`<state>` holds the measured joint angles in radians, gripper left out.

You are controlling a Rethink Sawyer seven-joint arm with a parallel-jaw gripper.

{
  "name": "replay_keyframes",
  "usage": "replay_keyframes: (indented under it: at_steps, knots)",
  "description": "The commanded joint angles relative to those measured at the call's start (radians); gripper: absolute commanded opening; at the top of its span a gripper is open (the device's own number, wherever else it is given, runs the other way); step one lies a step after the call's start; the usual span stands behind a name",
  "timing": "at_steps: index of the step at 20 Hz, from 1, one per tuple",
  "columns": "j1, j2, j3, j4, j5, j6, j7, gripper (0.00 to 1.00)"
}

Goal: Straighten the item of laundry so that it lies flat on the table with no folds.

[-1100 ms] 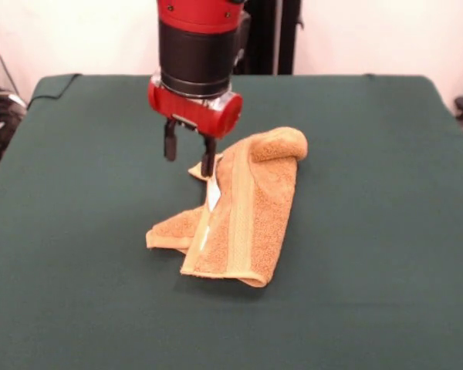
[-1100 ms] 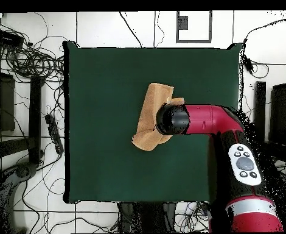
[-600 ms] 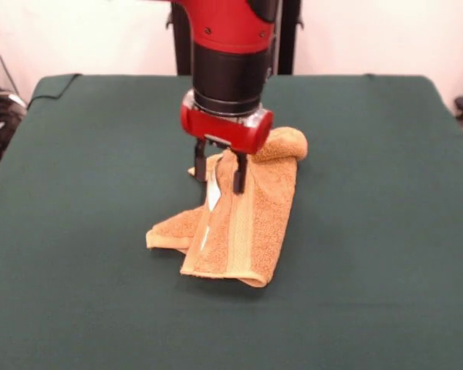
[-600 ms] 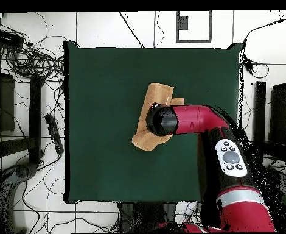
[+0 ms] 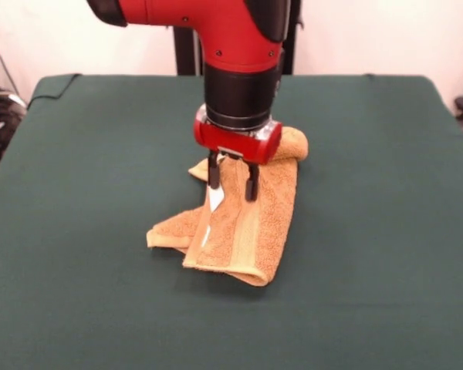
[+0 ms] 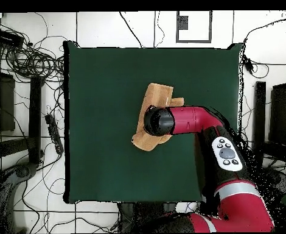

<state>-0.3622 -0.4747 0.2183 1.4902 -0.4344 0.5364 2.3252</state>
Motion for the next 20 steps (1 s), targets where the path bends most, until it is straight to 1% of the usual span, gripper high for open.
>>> replay_keyframes:
  at_steps: [1, 5, 8, 15, 20]
  knots:
    - [-0.002, 0.086, 0.126, 0.059, -0.018, 0.033, -0.148, 1.0]
    - [-0.026, 0.103, 0.142, 0.067, -0.013, 0.038, -0.161, 1.0]
    - [-0.04, 0.092, 0.146, 0.082, -0.016, 0.053, -0.167, 1.0]
    - [-0.034, 0.032, 0.128, 0.11, -0.015, 0.118, -0.159, 1.0]
    - [-0.04, -0.052, 0.118, 0.166, -0.003, 0.158, -0.158, 1.0]
